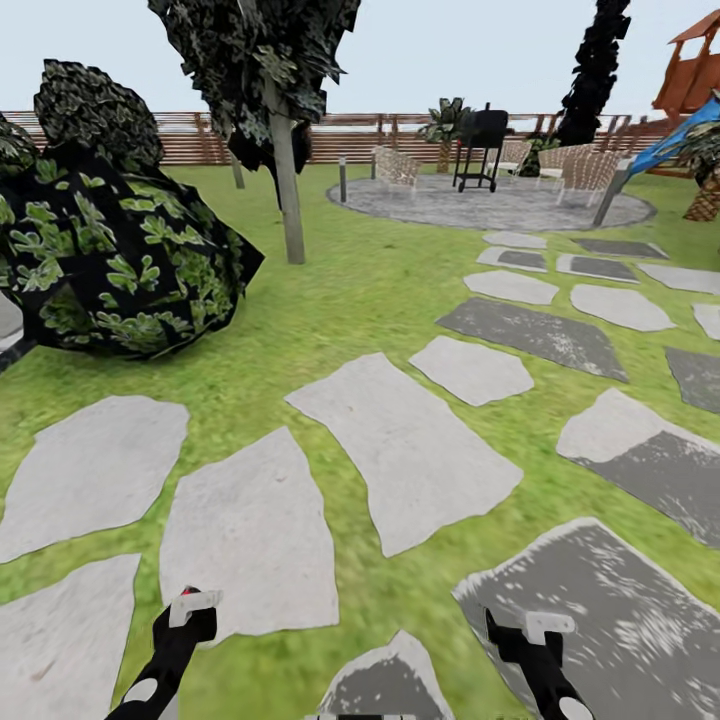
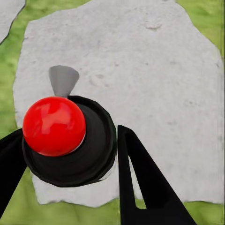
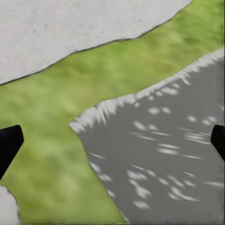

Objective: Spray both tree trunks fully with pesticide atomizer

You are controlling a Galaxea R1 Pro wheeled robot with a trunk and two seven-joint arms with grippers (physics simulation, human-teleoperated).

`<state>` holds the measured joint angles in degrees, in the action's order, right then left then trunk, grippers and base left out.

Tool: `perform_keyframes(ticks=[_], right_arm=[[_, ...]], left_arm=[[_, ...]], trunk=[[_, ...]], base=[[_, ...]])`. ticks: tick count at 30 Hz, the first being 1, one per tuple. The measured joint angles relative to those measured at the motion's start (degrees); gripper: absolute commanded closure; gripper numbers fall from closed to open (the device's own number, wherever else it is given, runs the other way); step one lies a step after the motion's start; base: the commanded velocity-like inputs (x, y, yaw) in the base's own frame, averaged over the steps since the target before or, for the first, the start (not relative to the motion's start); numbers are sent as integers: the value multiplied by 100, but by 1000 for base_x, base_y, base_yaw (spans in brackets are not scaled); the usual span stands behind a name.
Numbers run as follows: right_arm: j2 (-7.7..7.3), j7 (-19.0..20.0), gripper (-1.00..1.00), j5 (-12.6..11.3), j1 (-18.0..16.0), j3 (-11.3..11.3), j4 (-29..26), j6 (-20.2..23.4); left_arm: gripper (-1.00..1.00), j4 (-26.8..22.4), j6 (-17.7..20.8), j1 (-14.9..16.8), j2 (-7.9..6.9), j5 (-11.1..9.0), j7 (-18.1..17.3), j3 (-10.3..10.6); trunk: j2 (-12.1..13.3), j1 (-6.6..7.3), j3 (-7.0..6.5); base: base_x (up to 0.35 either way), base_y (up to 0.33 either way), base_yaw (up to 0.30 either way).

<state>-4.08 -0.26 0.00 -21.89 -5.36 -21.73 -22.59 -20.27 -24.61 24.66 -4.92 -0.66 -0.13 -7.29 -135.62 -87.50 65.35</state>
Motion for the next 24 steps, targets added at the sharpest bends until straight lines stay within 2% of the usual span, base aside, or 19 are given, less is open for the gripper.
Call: perform_keyframes(ticks=[24], right_arm=[[-5,0,-100,-3,0,0,2,0]], left_arm=[[100,7,0,-1,0,3,-5,0]], trunk=[[0,0,-53]], base=[[0,0,-300]])
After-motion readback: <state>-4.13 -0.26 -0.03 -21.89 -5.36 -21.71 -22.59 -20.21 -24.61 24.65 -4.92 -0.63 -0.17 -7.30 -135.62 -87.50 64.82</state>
